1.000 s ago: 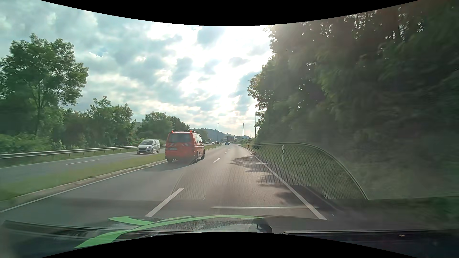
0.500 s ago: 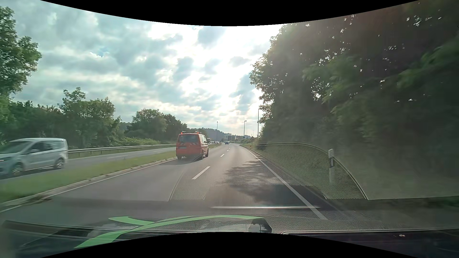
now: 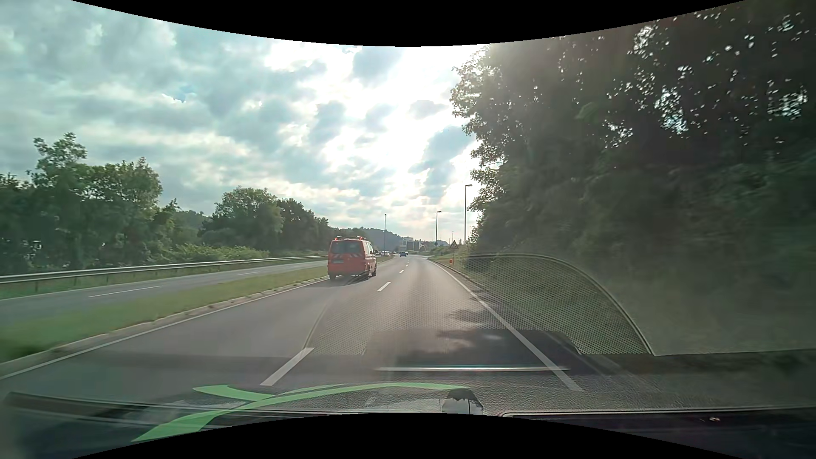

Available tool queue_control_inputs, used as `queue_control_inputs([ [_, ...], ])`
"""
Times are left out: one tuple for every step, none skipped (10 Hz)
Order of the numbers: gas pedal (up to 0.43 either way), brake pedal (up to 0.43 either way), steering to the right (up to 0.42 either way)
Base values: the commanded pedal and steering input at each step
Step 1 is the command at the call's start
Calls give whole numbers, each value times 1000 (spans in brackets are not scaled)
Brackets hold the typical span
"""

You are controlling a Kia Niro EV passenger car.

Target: Follow the waypoints while adhering to traffic rules and regulations

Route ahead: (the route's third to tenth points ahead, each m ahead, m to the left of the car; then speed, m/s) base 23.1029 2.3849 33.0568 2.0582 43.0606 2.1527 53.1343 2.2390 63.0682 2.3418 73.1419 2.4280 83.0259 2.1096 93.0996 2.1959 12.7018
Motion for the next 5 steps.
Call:
queue_control_inputs([
  [177,0,-4],
  [177,0,-4],
  [177,0,-4],
  [177,0,-4],
  [177,0,-4],
])
